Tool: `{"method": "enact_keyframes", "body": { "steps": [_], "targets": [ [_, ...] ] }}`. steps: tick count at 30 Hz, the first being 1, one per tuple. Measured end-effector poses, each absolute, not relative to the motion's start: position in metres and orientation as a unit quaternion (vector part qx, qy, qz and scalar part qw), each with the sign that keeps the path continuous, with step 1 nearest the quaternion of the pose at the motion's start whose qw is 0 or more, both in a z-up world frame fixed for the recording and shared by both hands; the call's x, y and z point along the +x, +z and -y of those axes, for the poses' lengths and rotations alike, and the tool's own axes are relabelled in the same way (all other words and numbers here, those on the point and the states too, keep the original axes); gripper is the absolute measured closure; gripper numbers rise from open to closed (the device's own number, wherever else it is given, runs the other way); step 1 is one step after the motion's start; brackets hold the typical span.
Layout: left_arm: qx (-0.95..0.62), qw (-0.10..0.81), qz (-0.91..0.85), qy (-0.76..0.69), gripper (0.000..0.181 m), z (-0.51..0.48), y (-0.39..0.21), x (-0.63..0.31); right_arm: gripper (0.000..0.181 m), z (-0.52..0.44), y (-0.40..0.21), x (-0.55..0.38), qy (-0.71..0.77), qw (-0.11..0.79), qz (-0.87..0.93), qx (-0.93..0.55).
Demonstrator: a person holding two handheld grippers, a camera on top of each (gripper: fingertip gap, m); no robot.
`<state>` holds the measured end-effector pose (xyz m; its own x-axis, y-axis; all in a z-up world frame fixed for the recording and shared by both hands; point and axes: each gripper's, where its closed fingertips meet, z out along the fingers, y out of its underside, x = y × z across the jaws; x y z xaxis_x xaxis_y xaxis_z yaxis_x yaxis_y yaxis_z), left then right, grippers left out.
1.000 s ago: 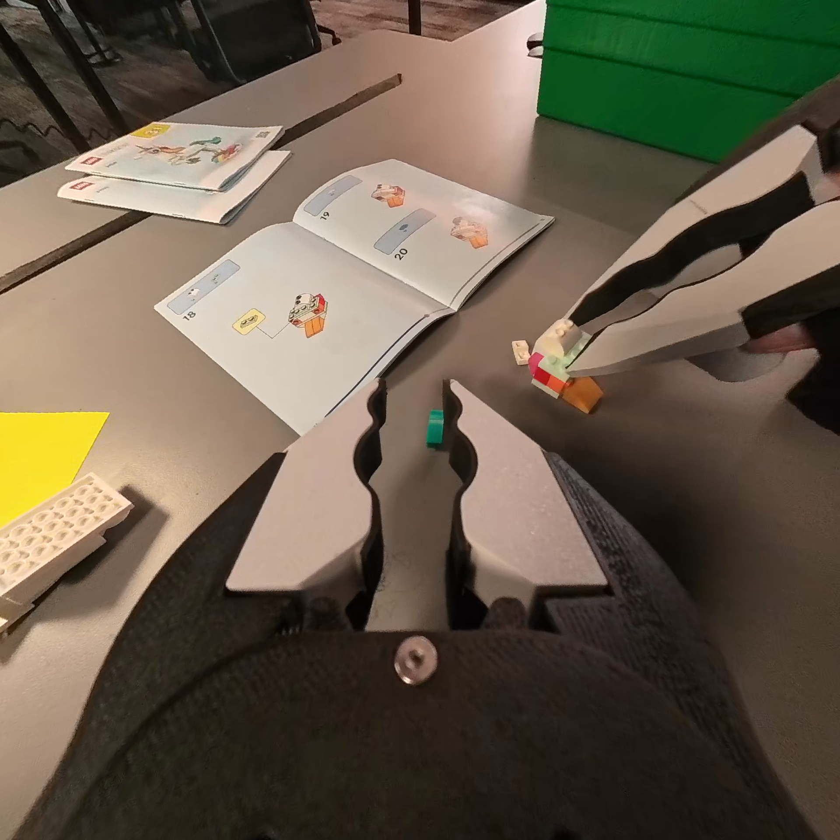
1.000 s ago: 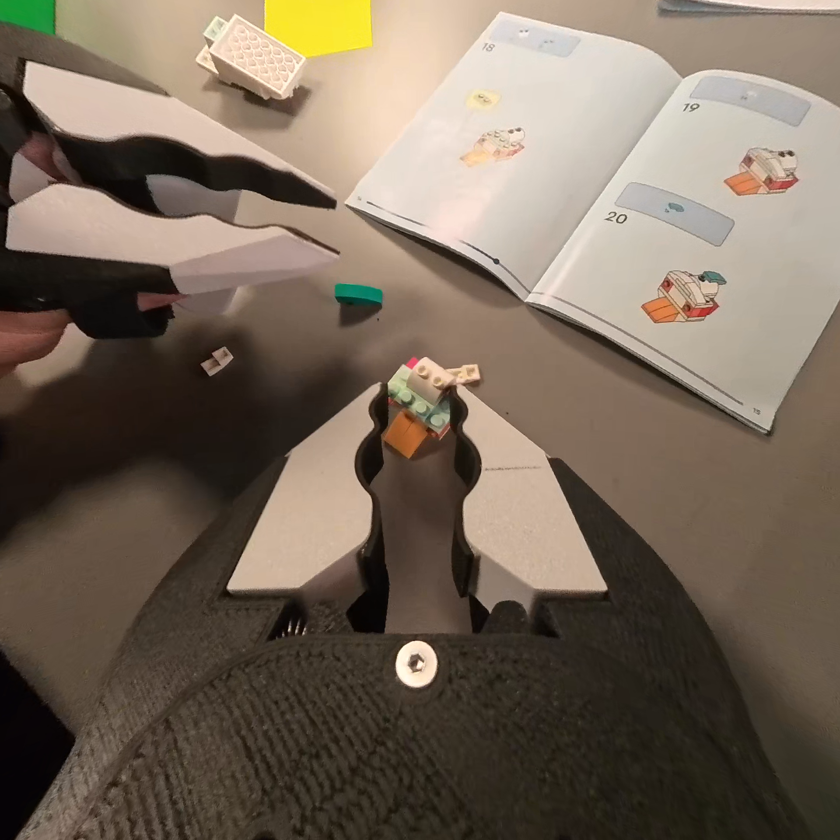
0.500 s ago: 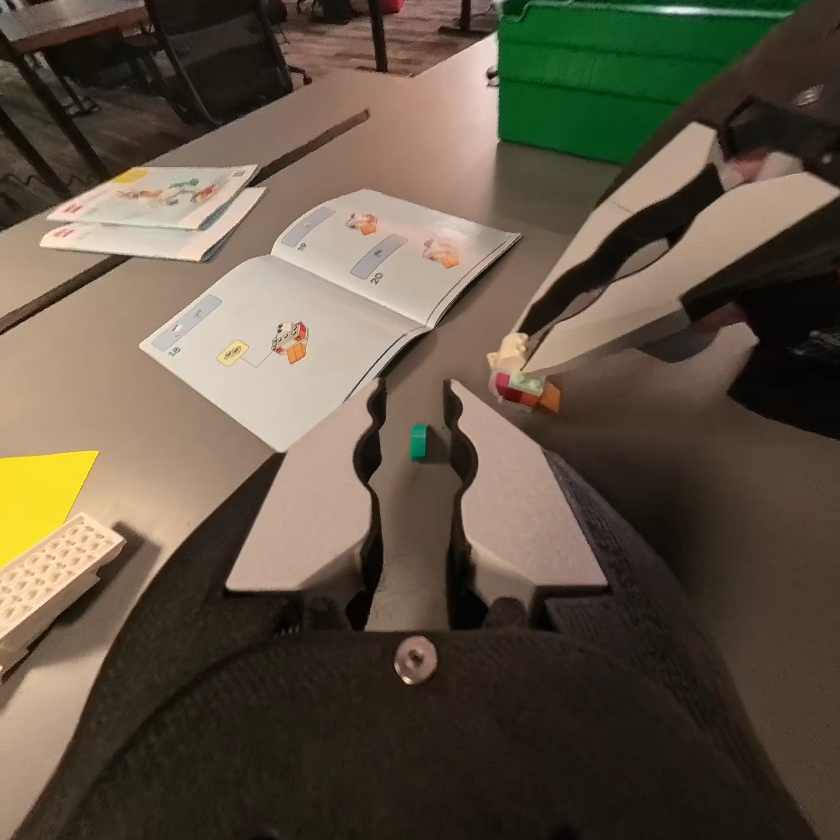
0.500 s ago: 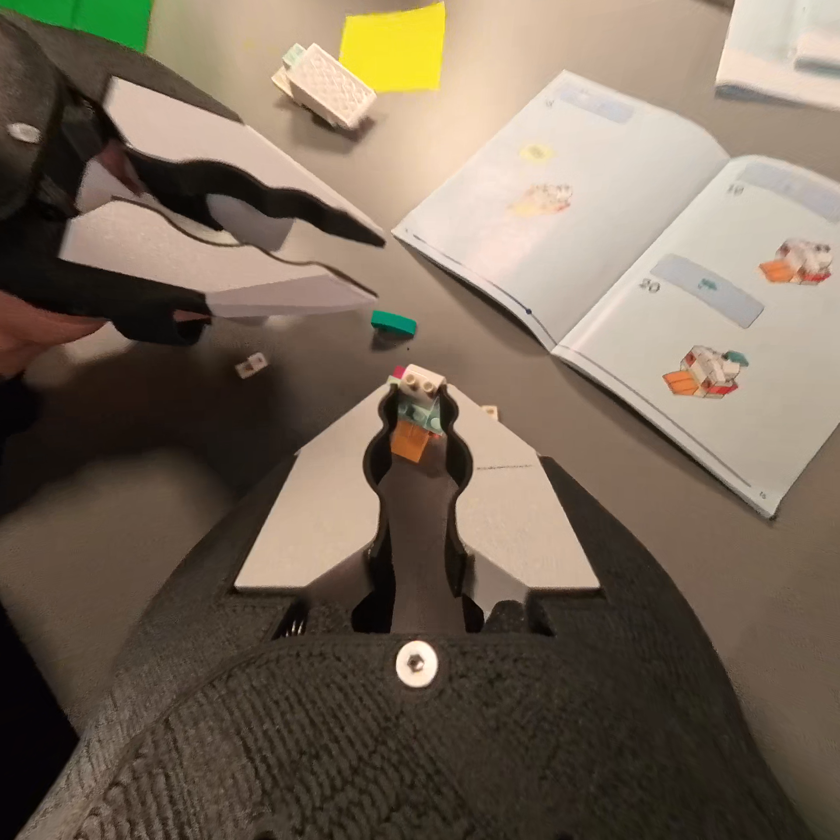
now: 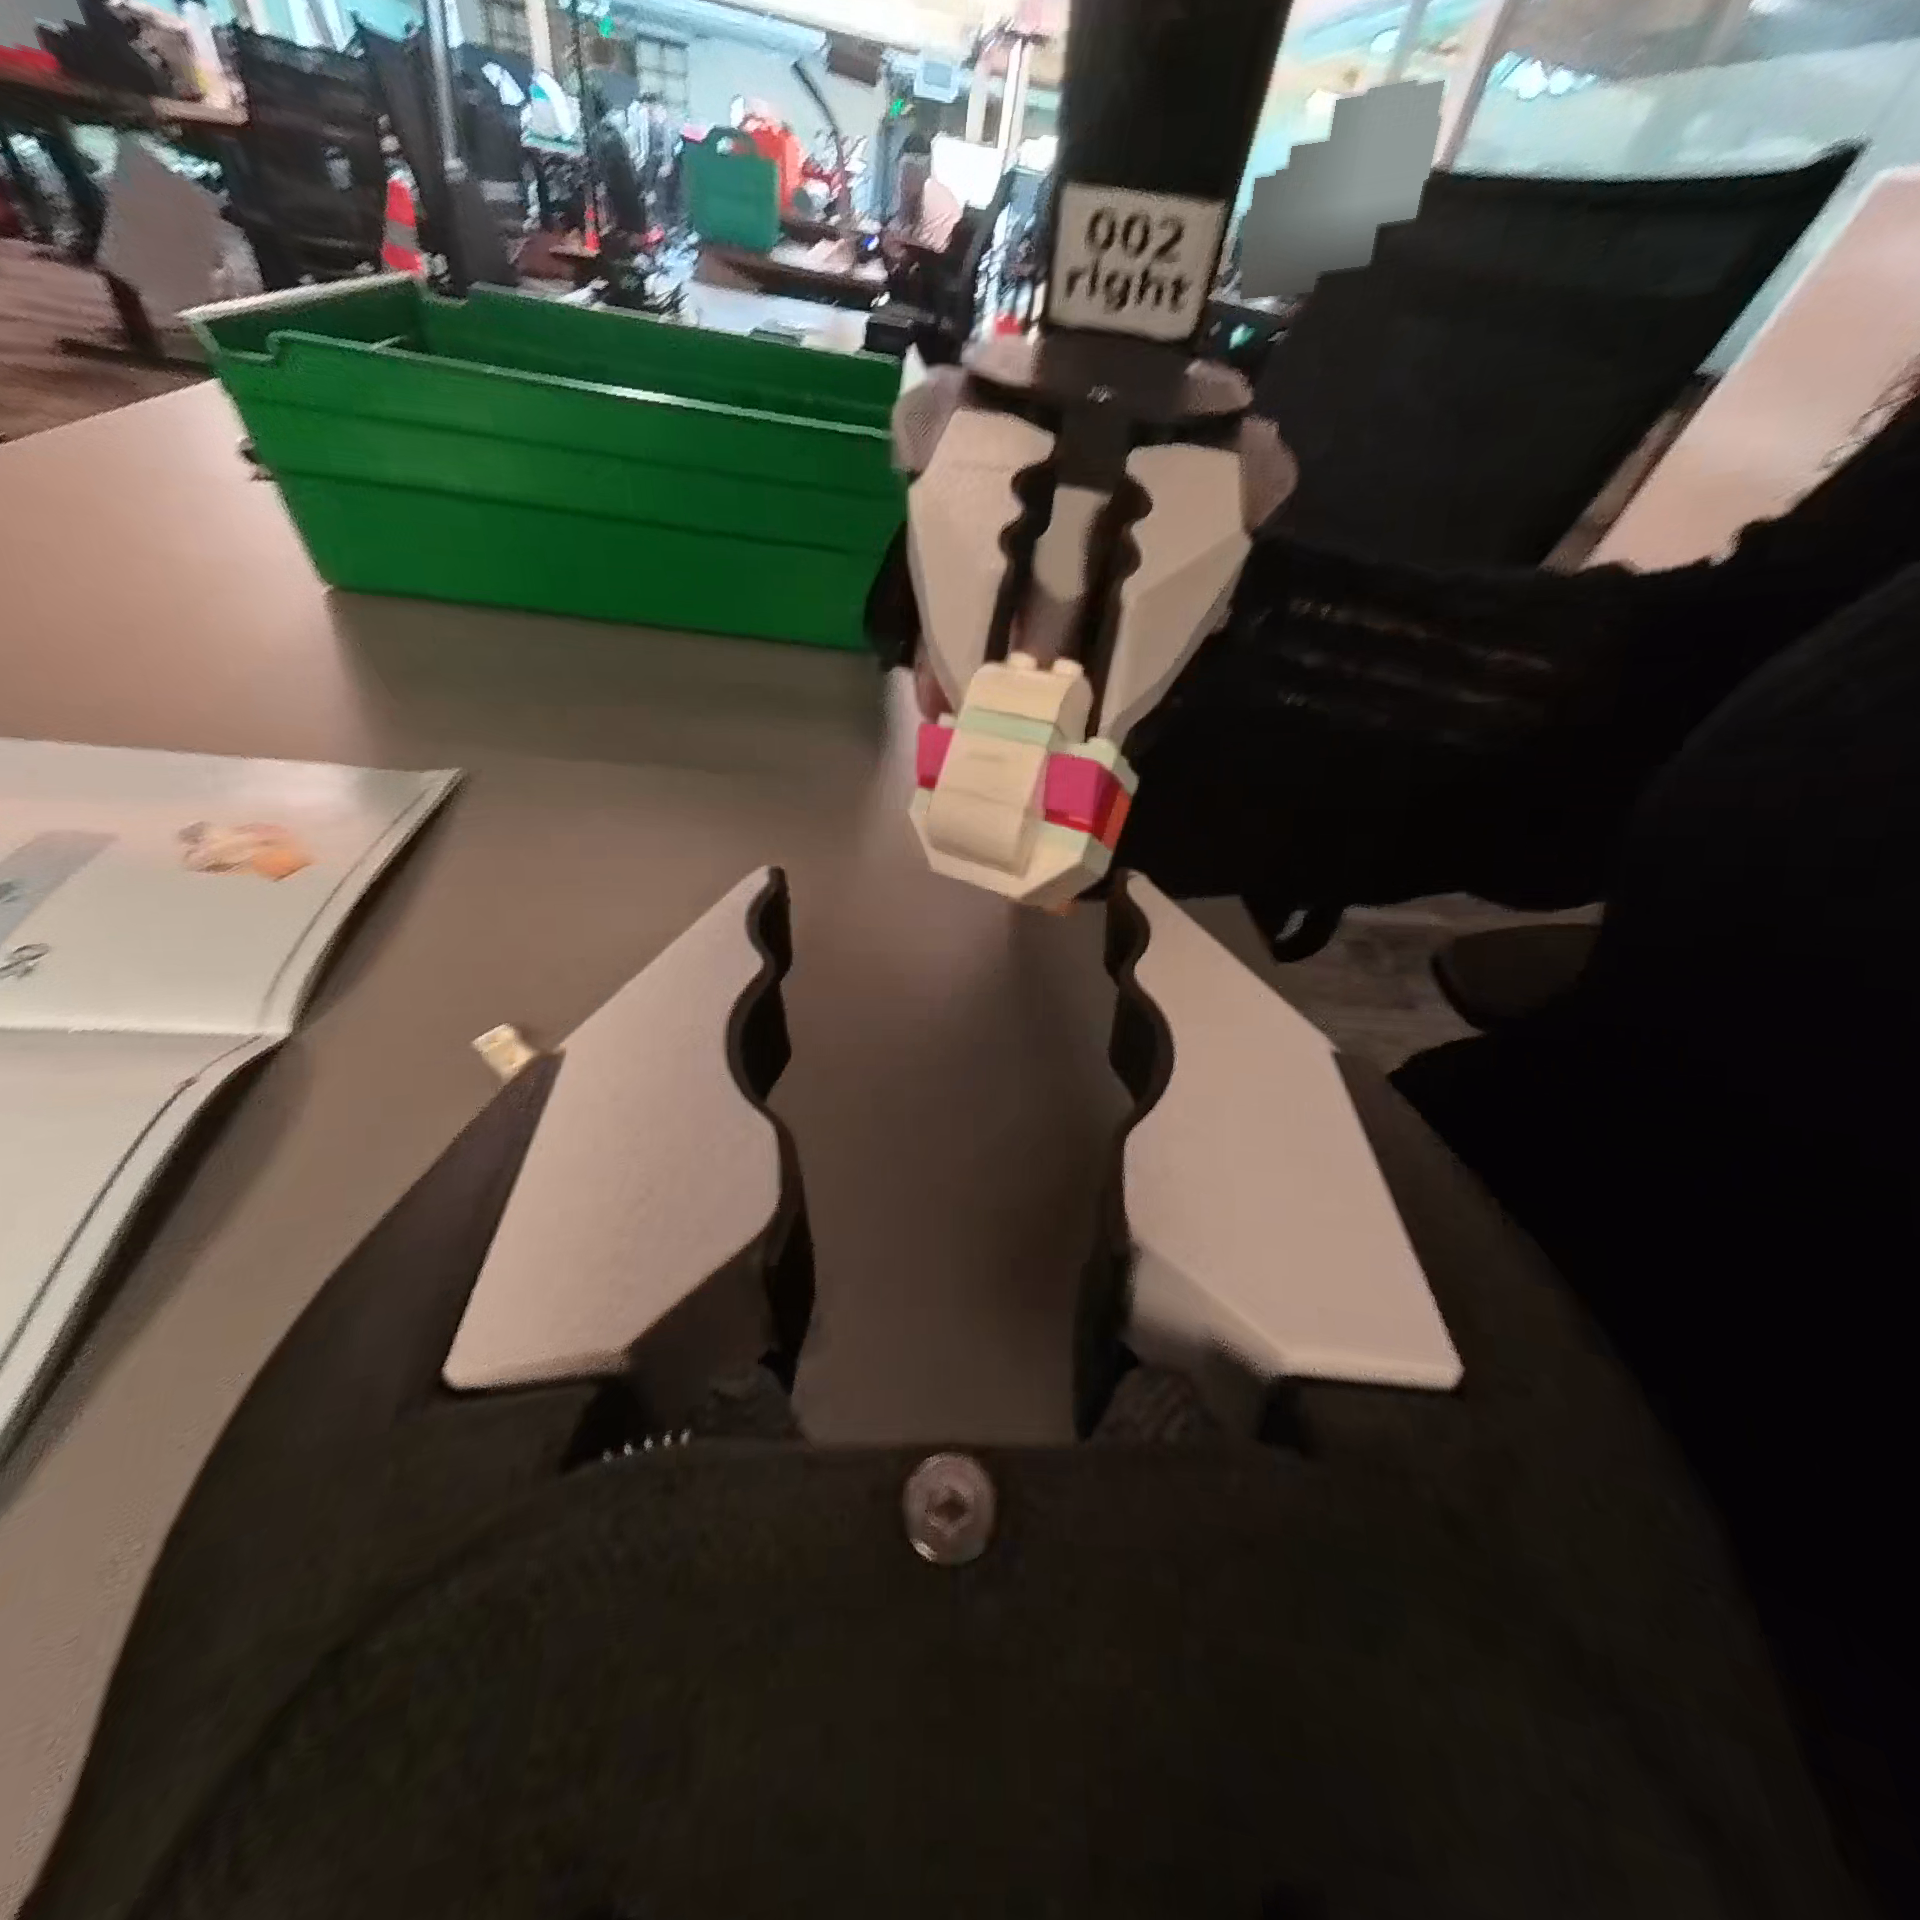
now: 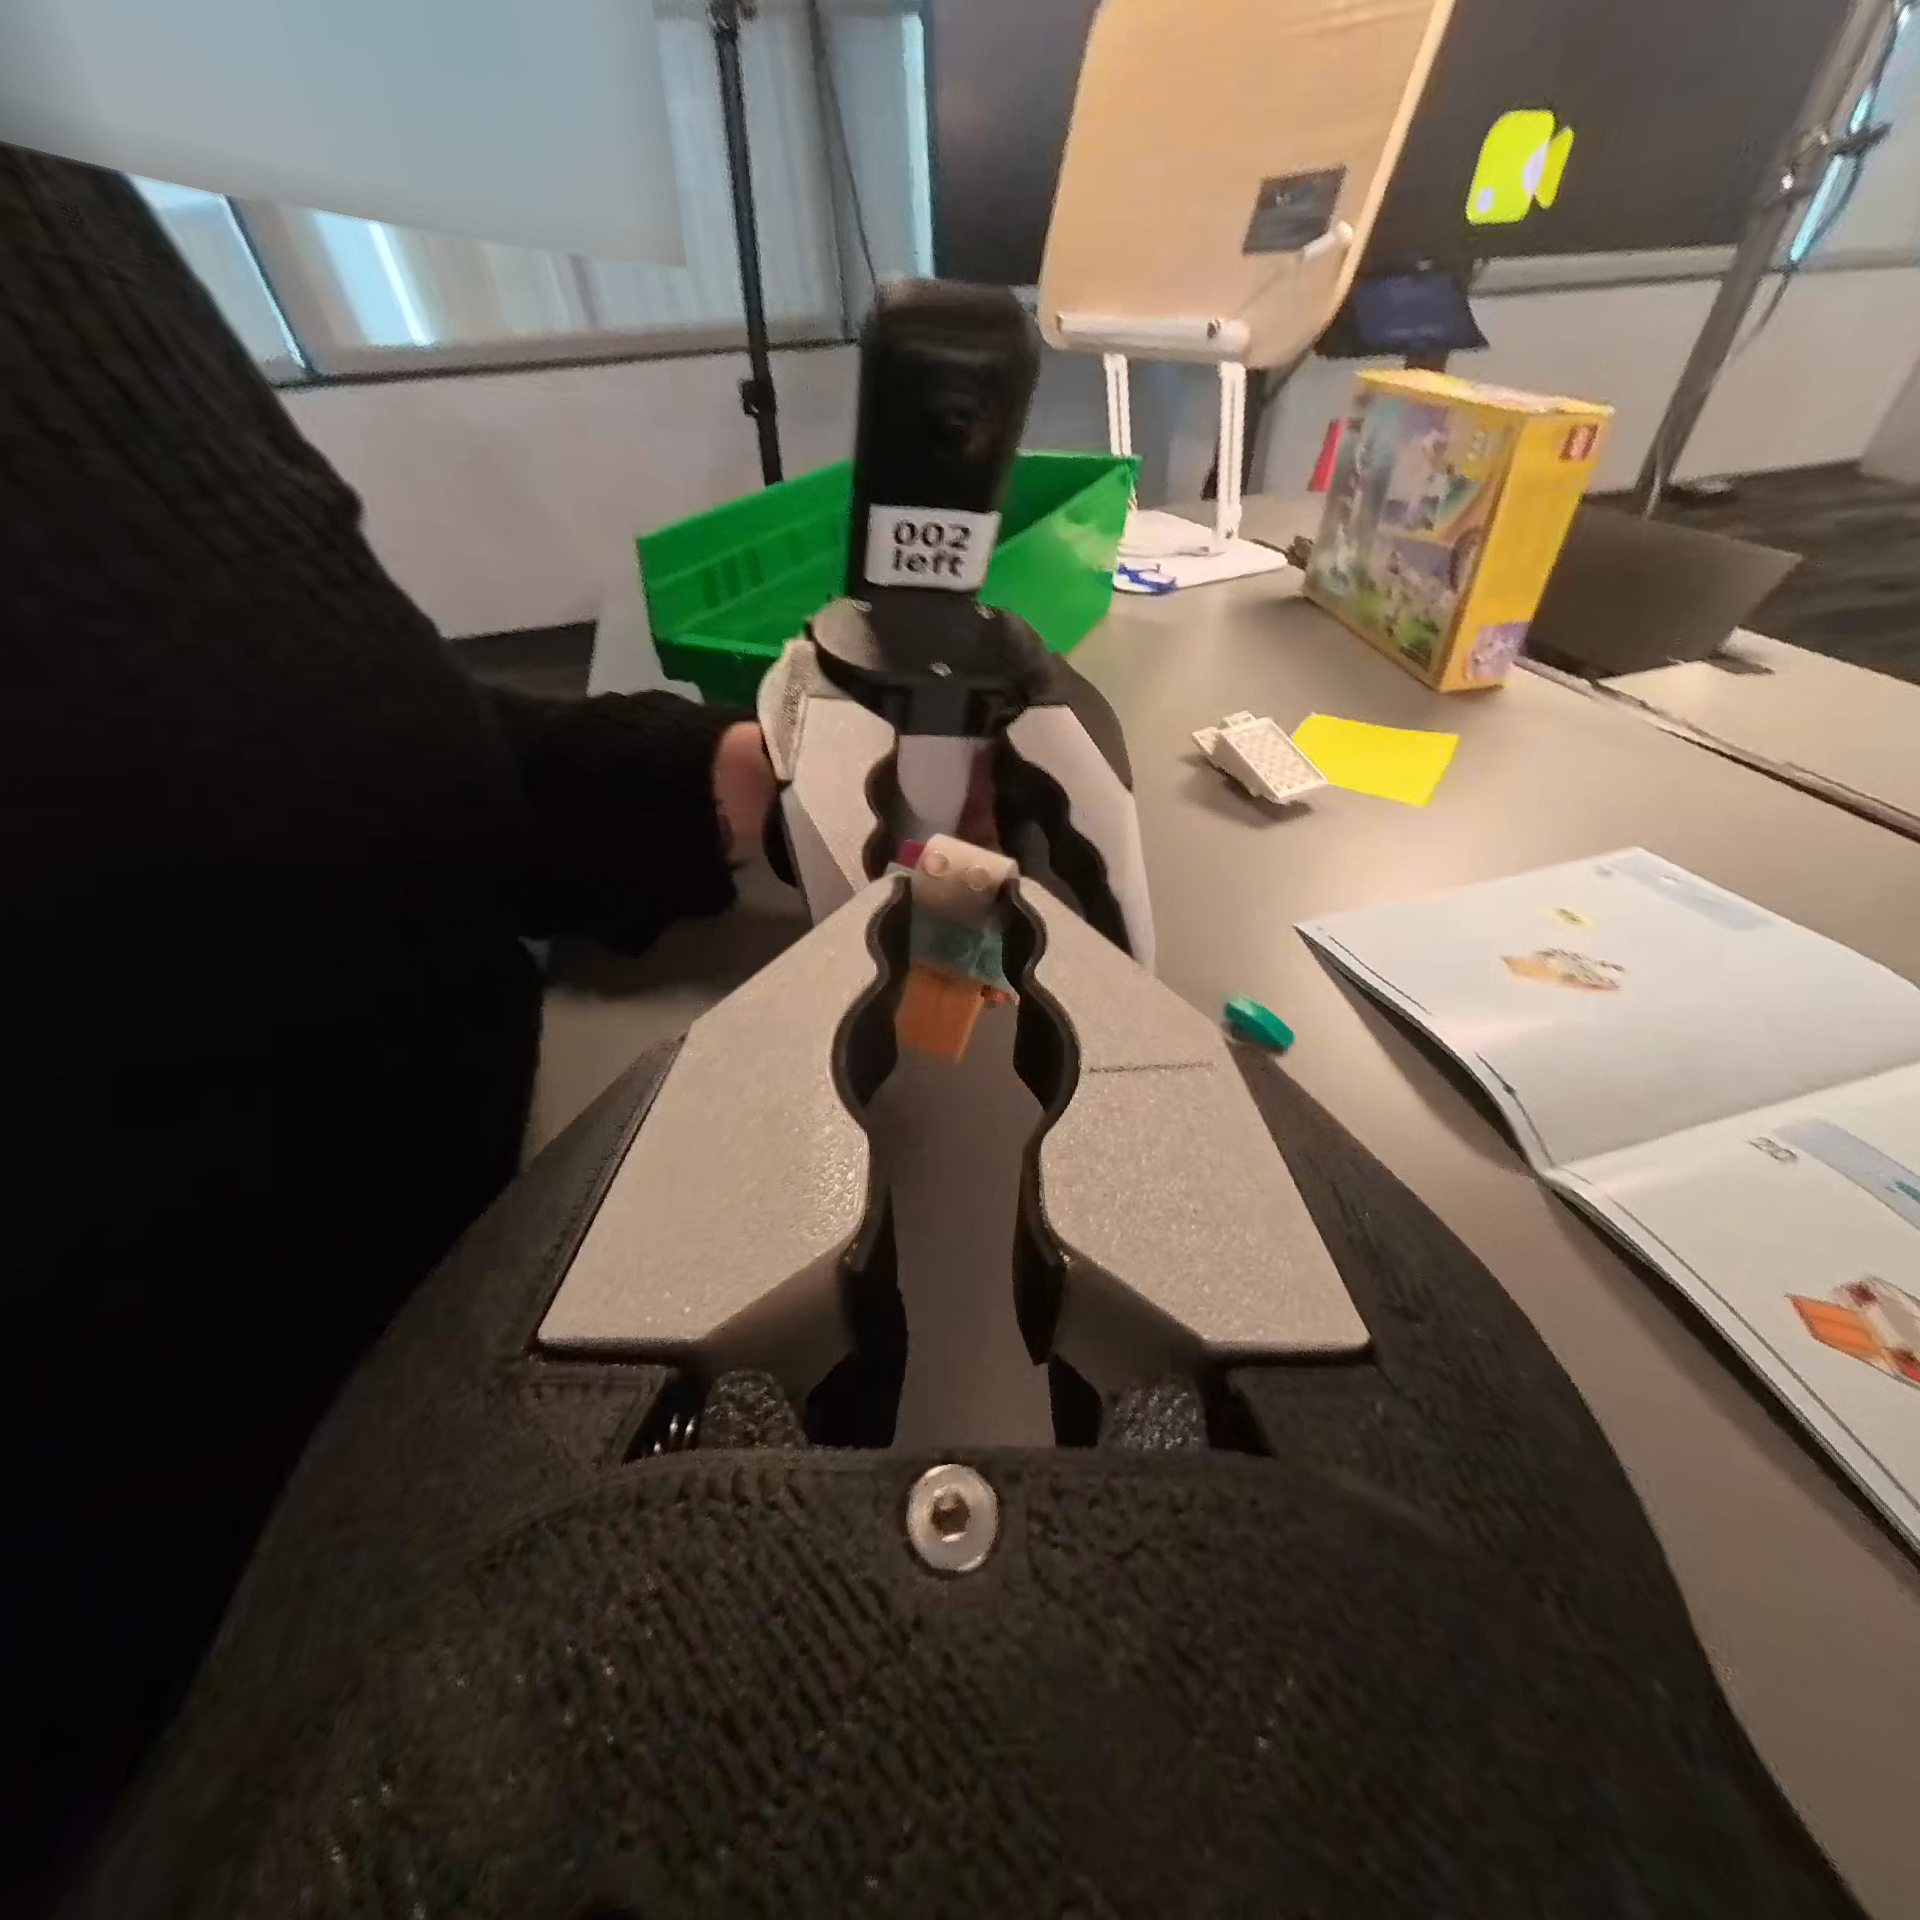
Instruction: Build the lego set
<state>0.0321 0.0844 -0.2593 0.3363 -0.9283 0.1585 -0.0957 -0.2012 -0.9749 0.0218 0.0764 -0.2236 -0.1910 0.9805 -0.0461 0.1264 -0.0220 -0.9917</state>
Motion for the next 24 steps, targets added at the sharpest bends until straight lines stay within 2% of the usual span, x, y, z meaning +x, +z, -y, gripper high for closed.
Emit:
{"method": "enact_keyframes", "body": {
  "steps": [5,10,13,17,24],
  "targets": [
    [-0.591,0.512,-0.396,-0.481,0.144,-0.067,-0.238,0.042,0.166,-0.069,-0.212,0.022,0.555,0.421,0.548,-0.462],
    [-0.547,0.512,-0.358,-0.557,0.141,-0.061,-0.216,0.035,0.166,-0.063,-0.208,0.022,0.564,0.416,0.554,-0.448],
    [-0.538,0.506,-0.344,-0.58,0.148,-0.061,-0.21,0.03,0.167,-0.062,-0.206,0.022,0.57,0.417,0.55,-0.445],
    [-0.543,0.506,-0.352,-0.57,0.141,-0.06,-0.214,0.033,0.166,-0.061,-0.202,0.022,0.583,0.419,0.542,-0.437],
    [-0.551,0.514,-0.359,-0.552,0.147,-0.063,-0.216,0.034,0.167,-0.066,-0.2,0.02,0.589,0.414,0.523,-0.455]
  ]
}}
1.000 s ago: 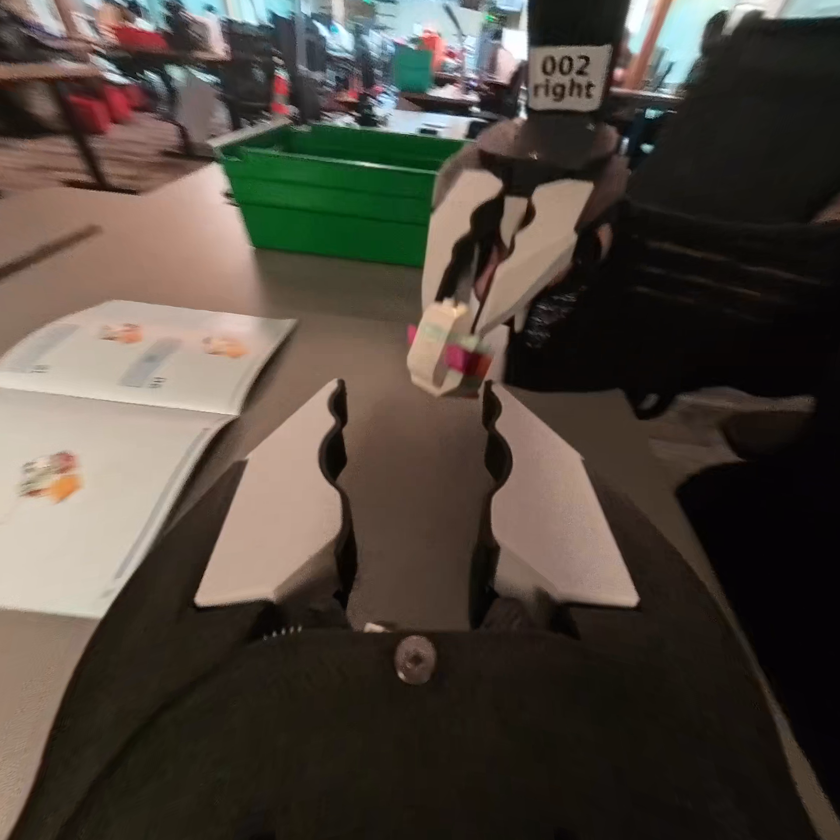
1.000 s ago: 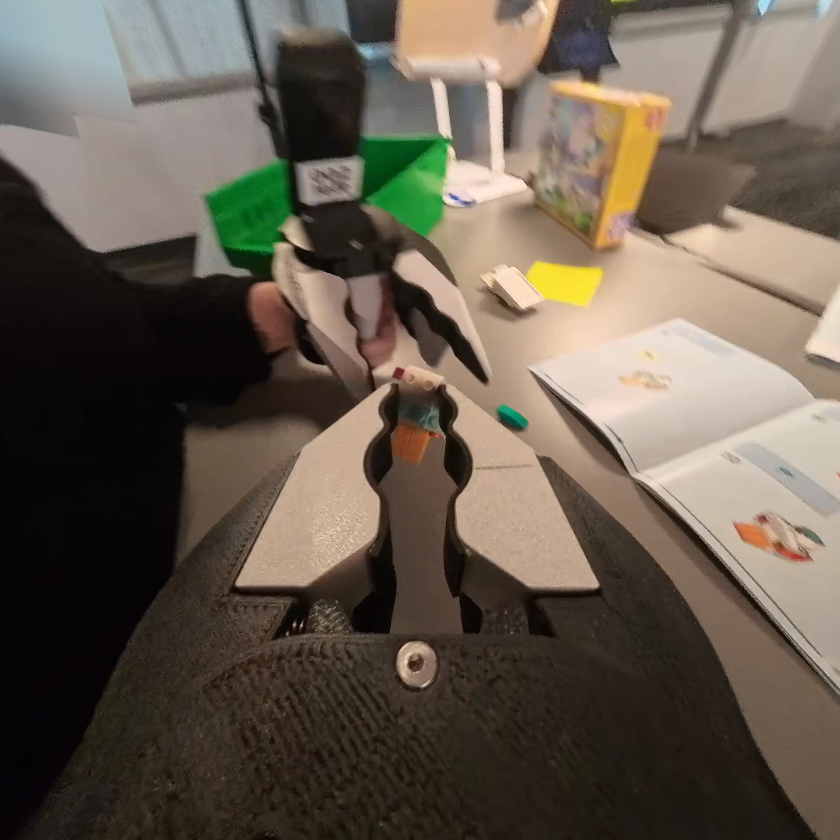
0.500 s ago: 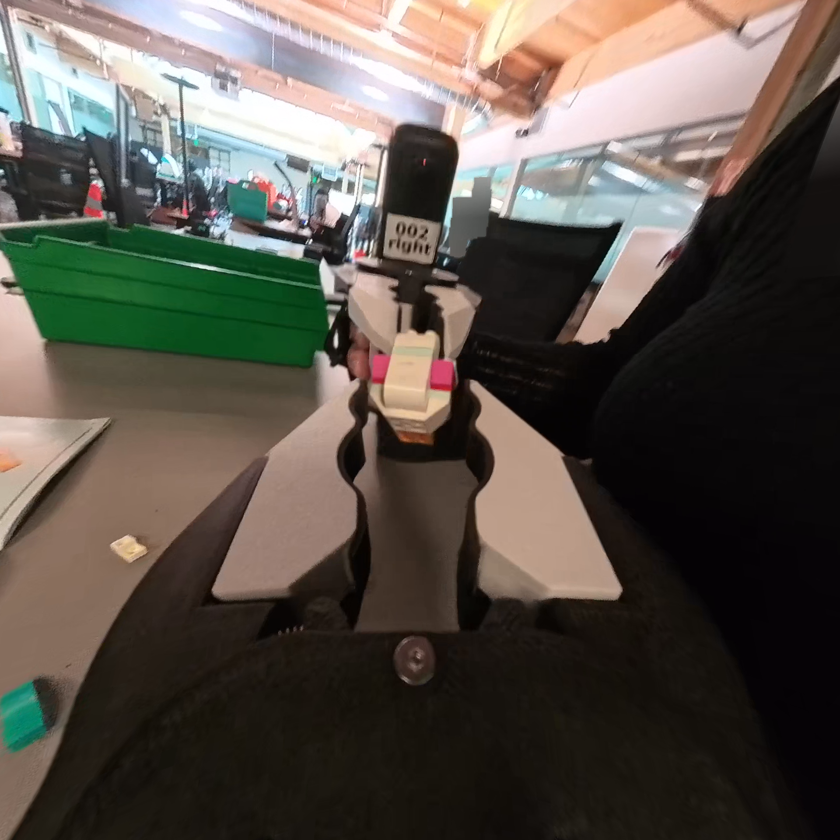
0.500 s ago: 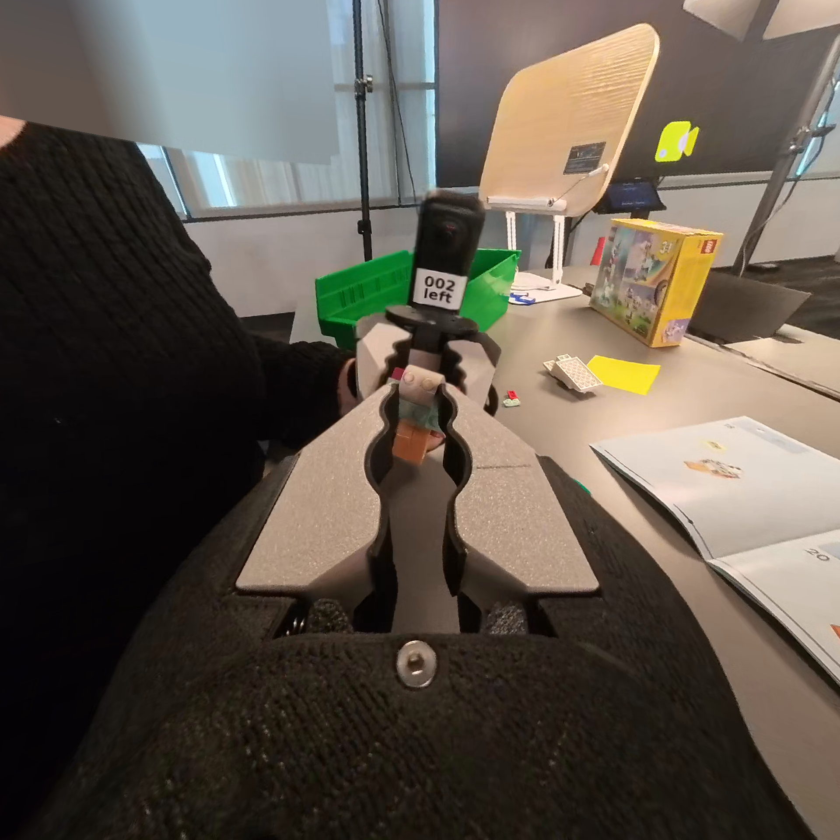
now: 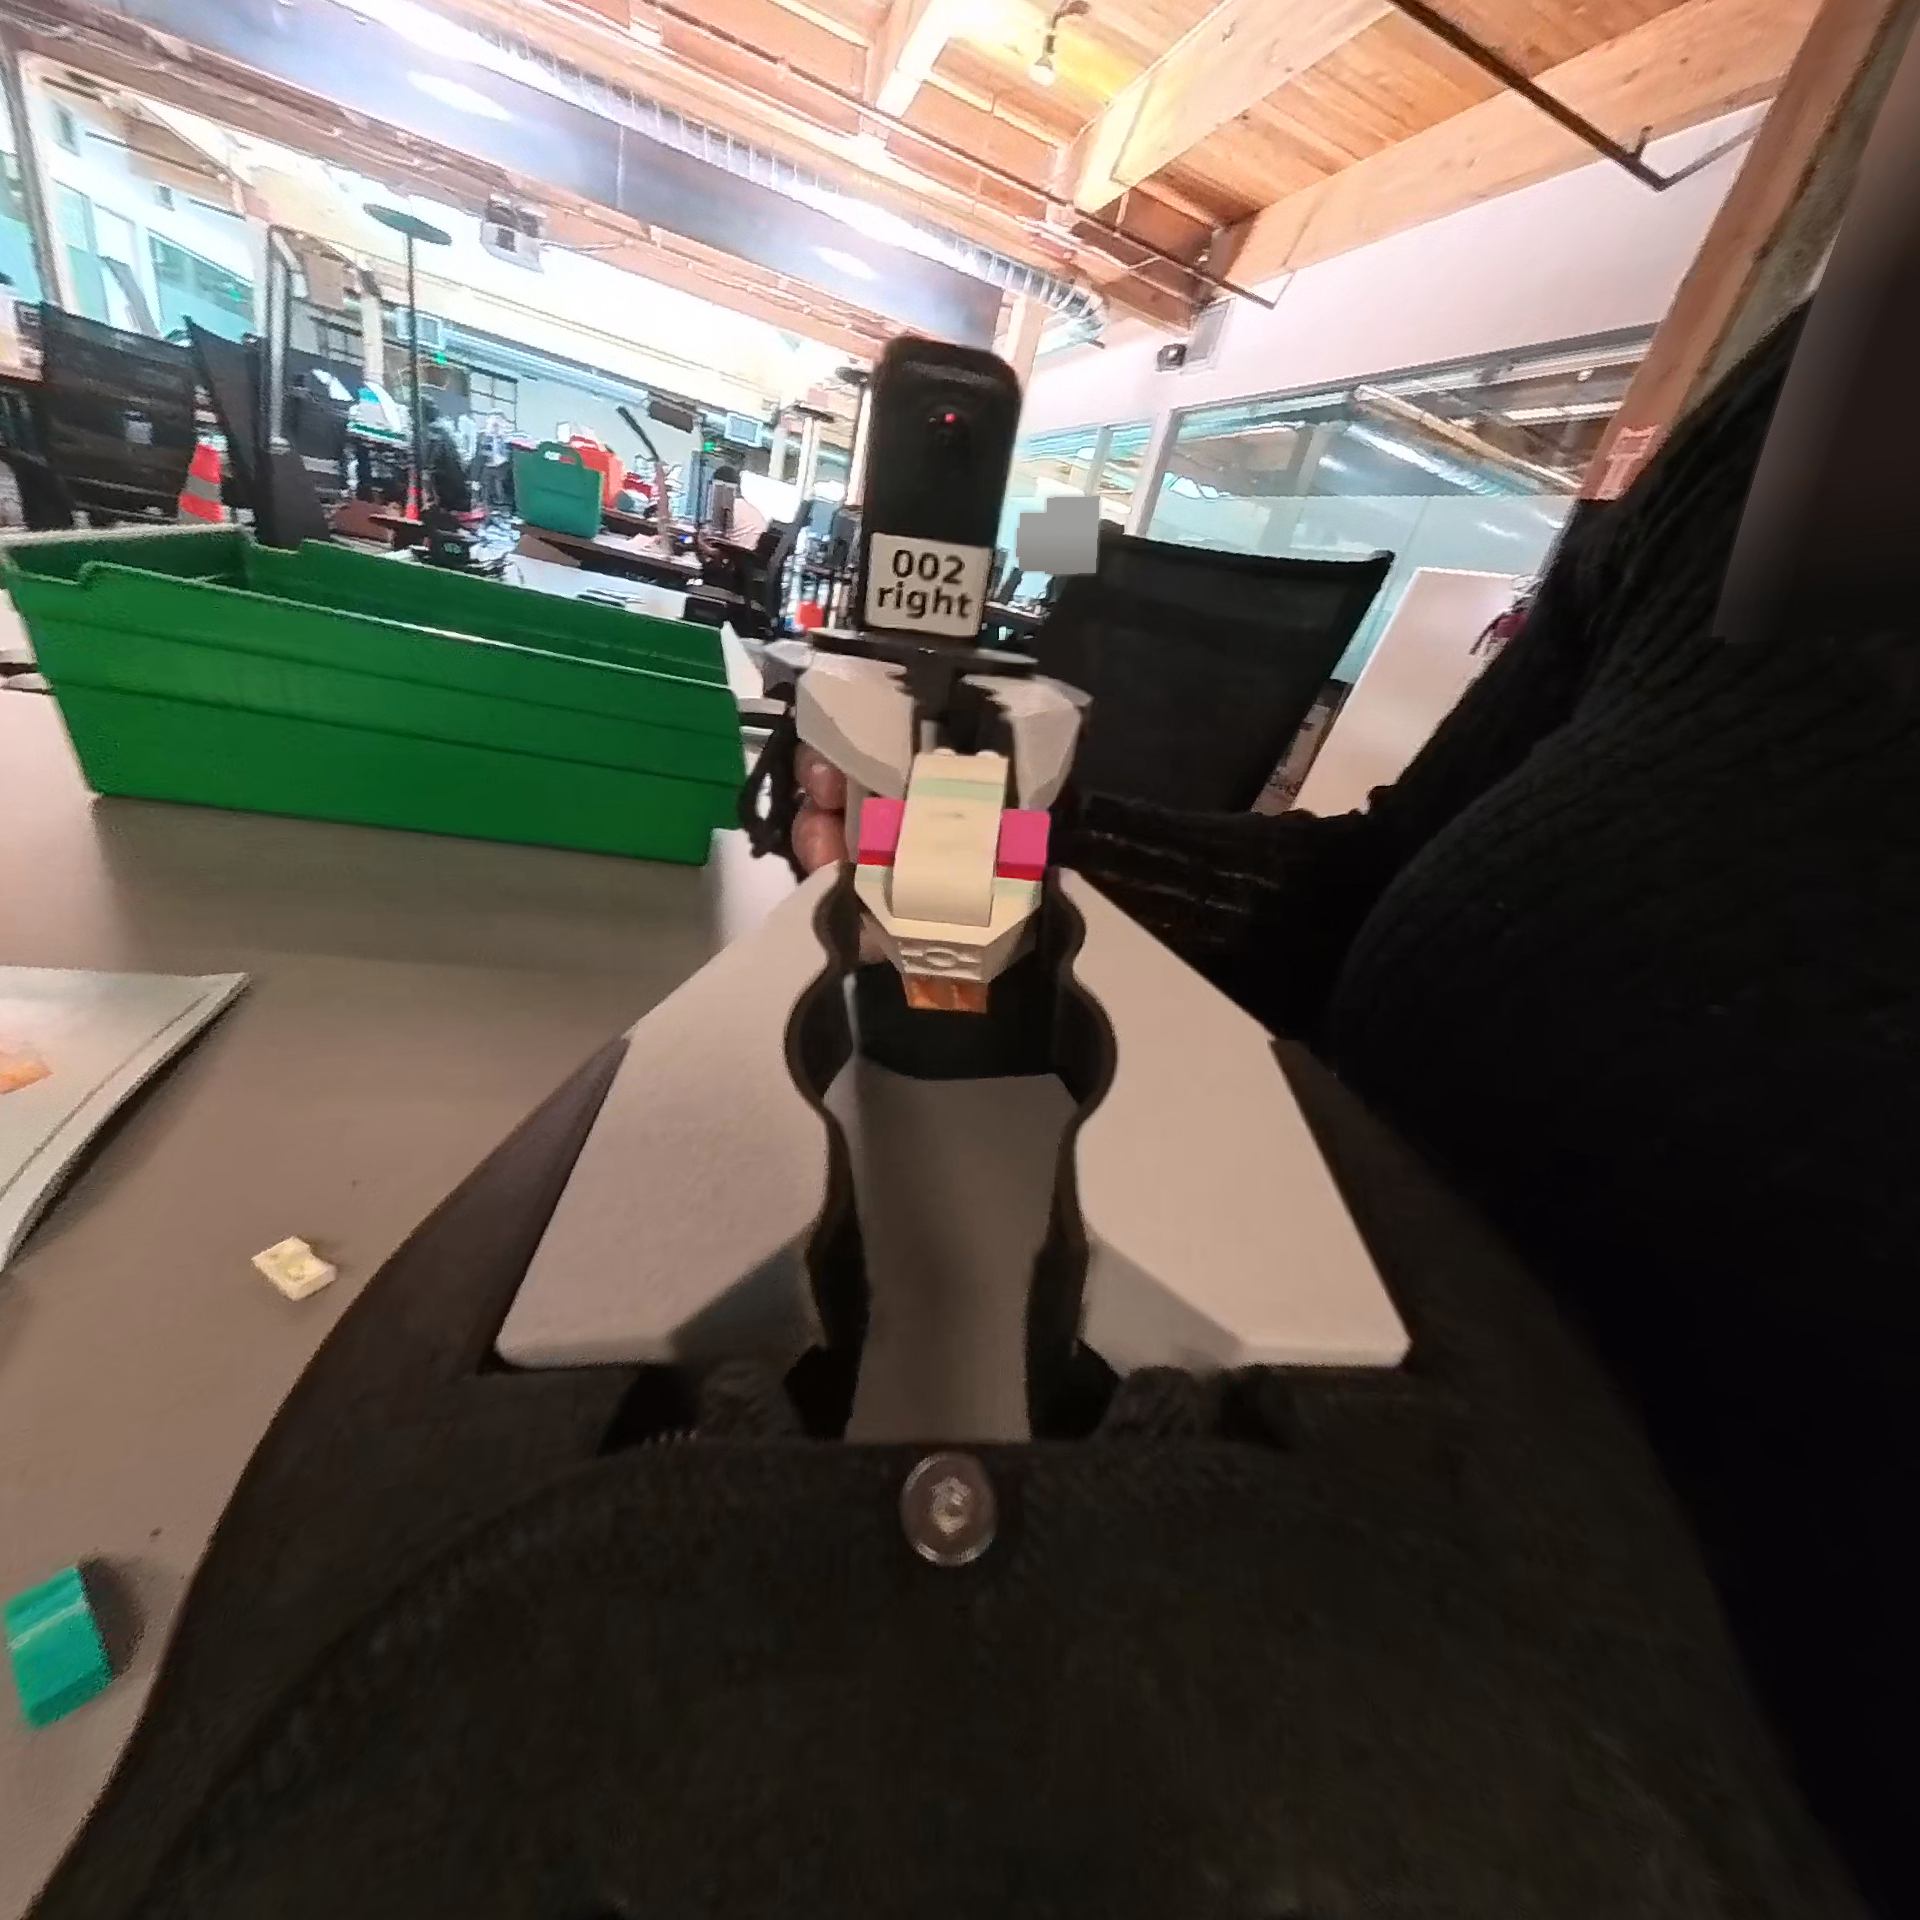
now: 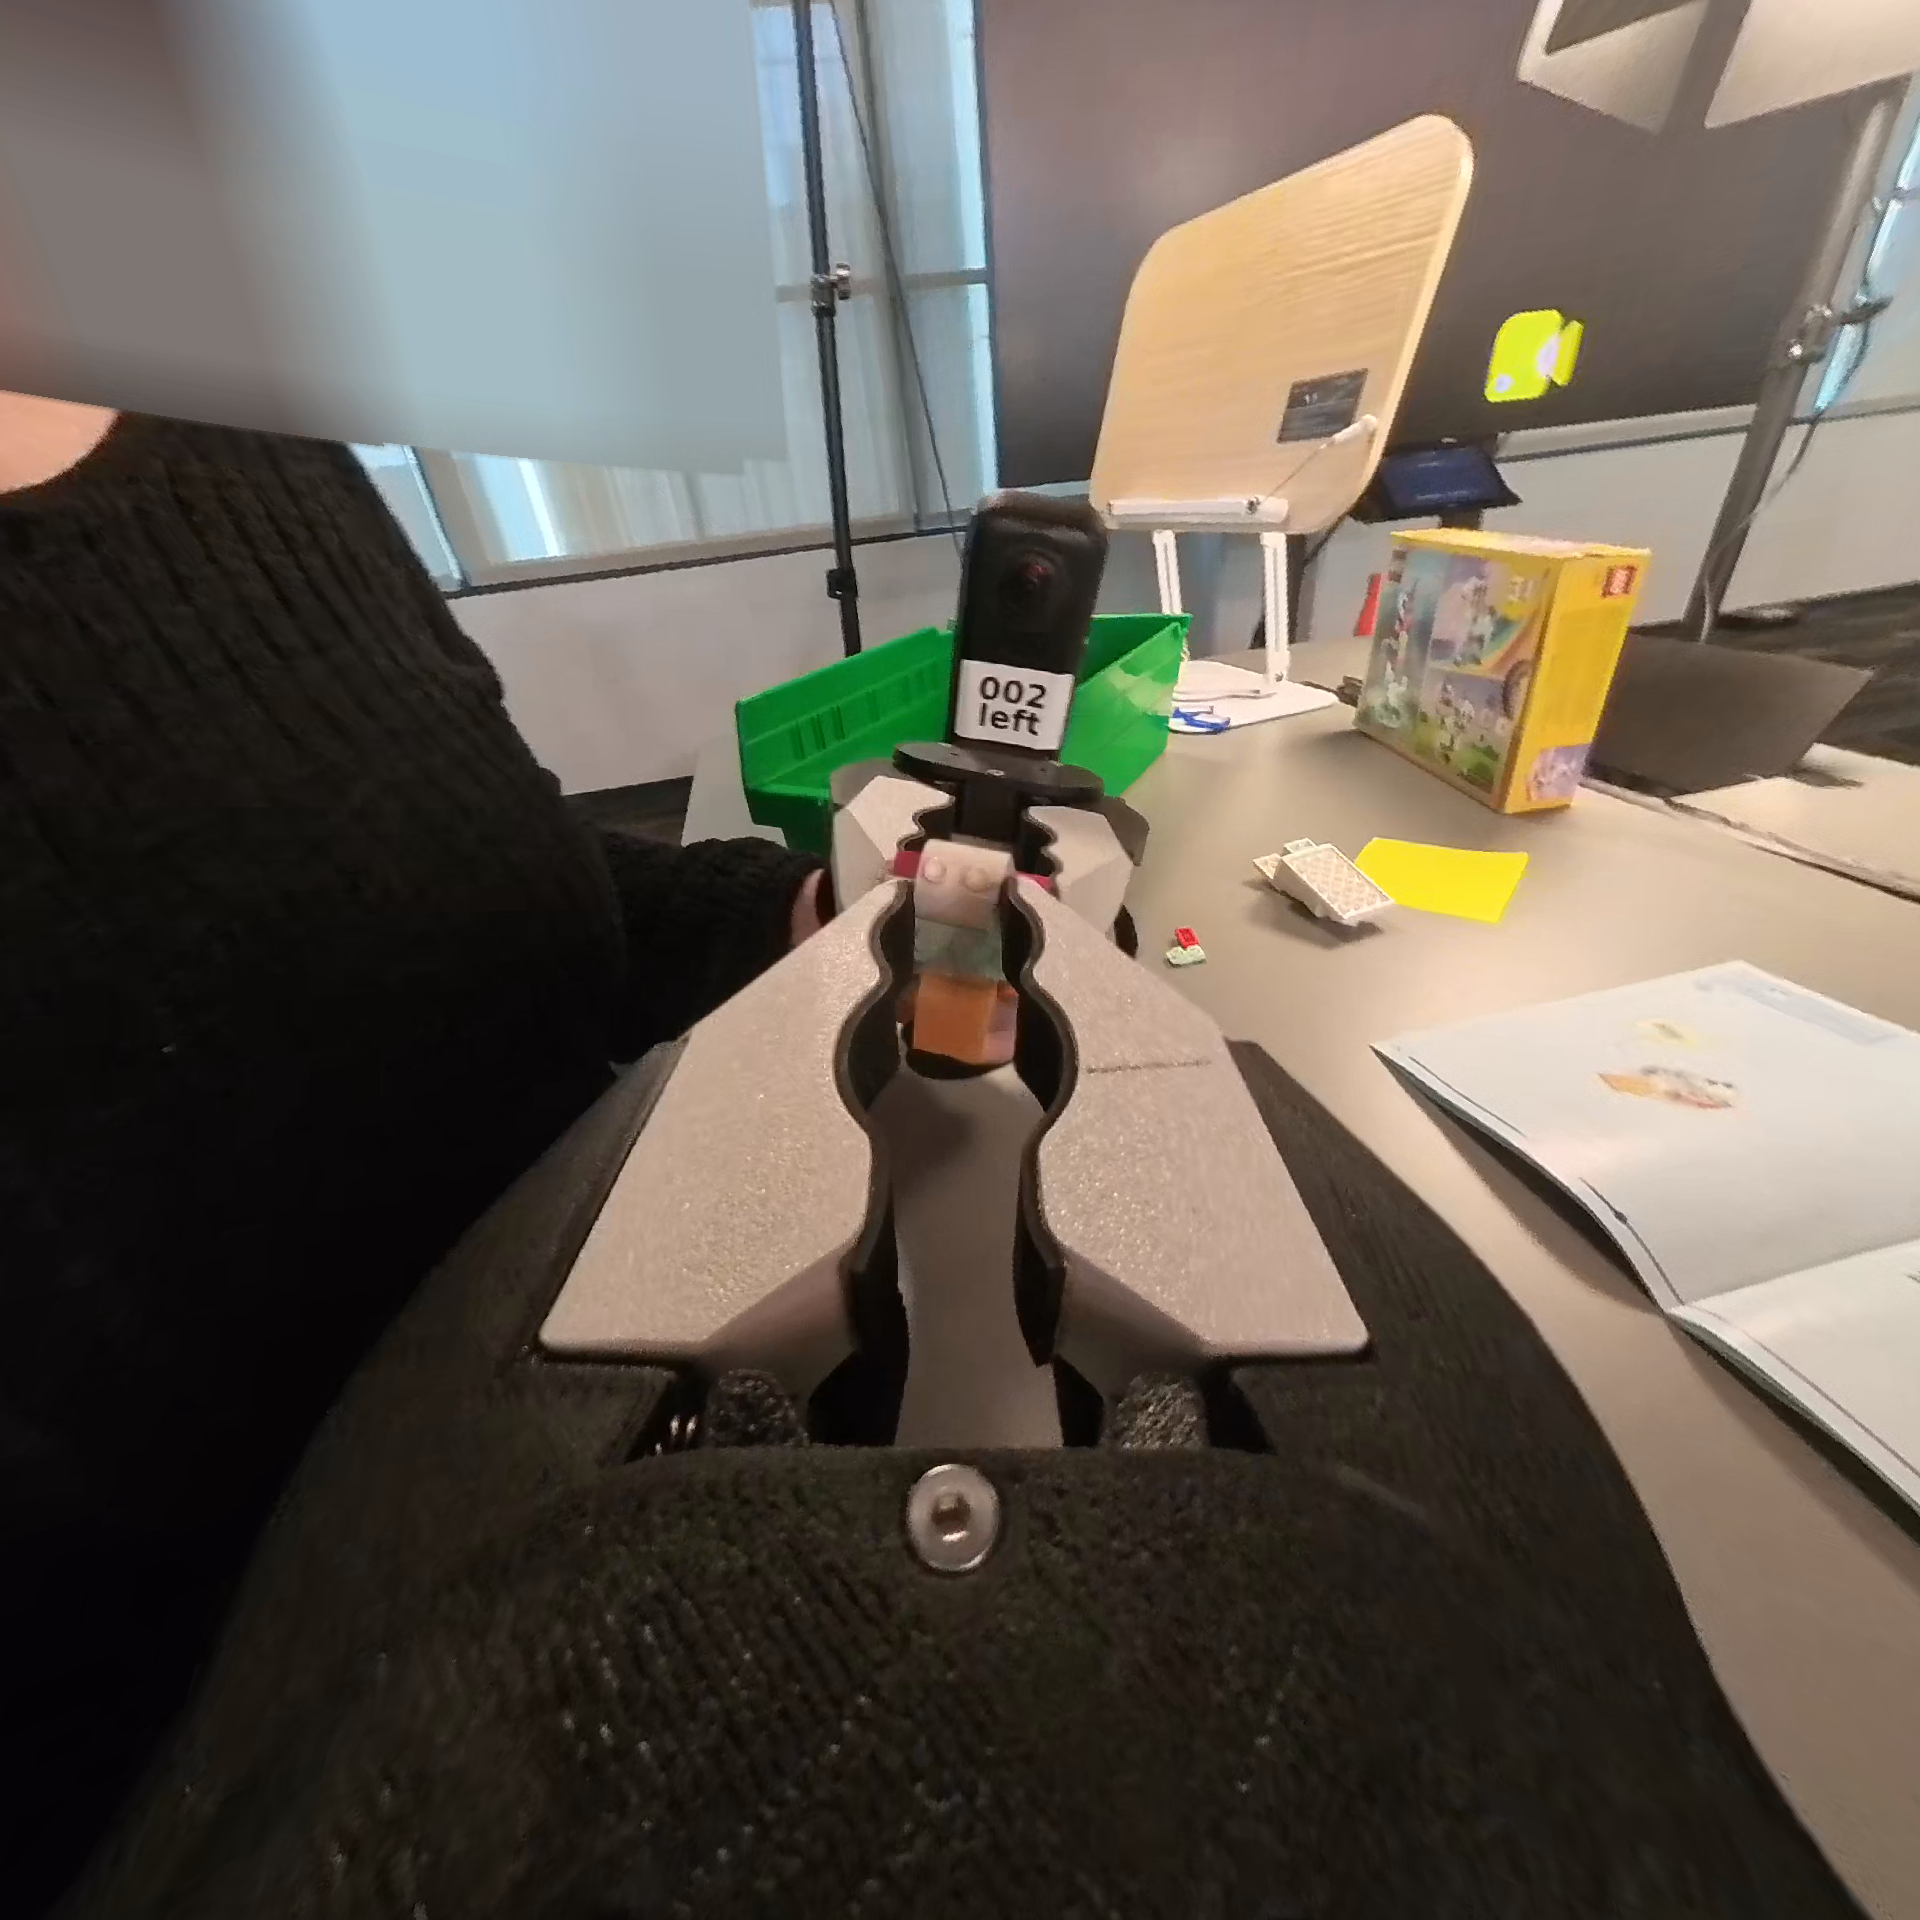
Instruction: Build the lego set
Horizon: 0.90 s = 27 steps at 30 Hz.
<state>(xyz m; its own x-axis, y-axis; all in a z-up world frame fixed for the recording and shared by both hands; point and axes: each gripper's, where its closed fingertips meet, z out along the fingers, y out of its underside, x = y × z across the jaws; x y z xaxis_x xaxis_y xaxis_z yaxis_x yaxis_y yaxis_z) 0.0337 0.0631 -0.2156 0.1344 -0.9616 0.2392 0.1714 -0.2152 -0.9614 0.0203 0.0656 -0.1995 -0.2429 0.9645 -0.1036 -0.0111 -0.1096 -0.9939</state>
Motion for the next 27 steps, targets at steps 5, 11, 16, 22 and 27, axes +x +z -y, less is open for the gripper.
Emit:
{"method": "enact_keyframes", "body": {
  "steps": [5,11,16,22,27],
  "targets": [
    [-0.571,0.521,-0.368,-0.517,0.147,-0.069,-0.223,0.033,0.167,-0.07,-0.204,0.02,0.574,0.409,0.526,-0.476],
    [-0.583,0.516,-0.372,-0.505,0.147,-0.071,-0.228,0.033,0.165,-0.071,-0.208,0.02,0.56,0.404,0.534,-0.488],
    [-0.582,0.51,-0.397,-0.494,0.147,-0.066,-0.232,0.036,0.167,-0.065,-0.213,0.022,0.55,0.372,0.56,-0.496],
    [-0.575,0.498,-0.421,-0.494,0.147,-0.058,-0.234,0.035,0.167,-0.051,-0.196,0.037,0.649,0.284,0.536,-0.458],
    [-0.579,0.501,-0.395,-0.507,0.147,-0.065,-0.232,0.03,0.167,-0.074,-0.21,0.035,0.574,0.329,0.545,-0.515]
  ]
}}
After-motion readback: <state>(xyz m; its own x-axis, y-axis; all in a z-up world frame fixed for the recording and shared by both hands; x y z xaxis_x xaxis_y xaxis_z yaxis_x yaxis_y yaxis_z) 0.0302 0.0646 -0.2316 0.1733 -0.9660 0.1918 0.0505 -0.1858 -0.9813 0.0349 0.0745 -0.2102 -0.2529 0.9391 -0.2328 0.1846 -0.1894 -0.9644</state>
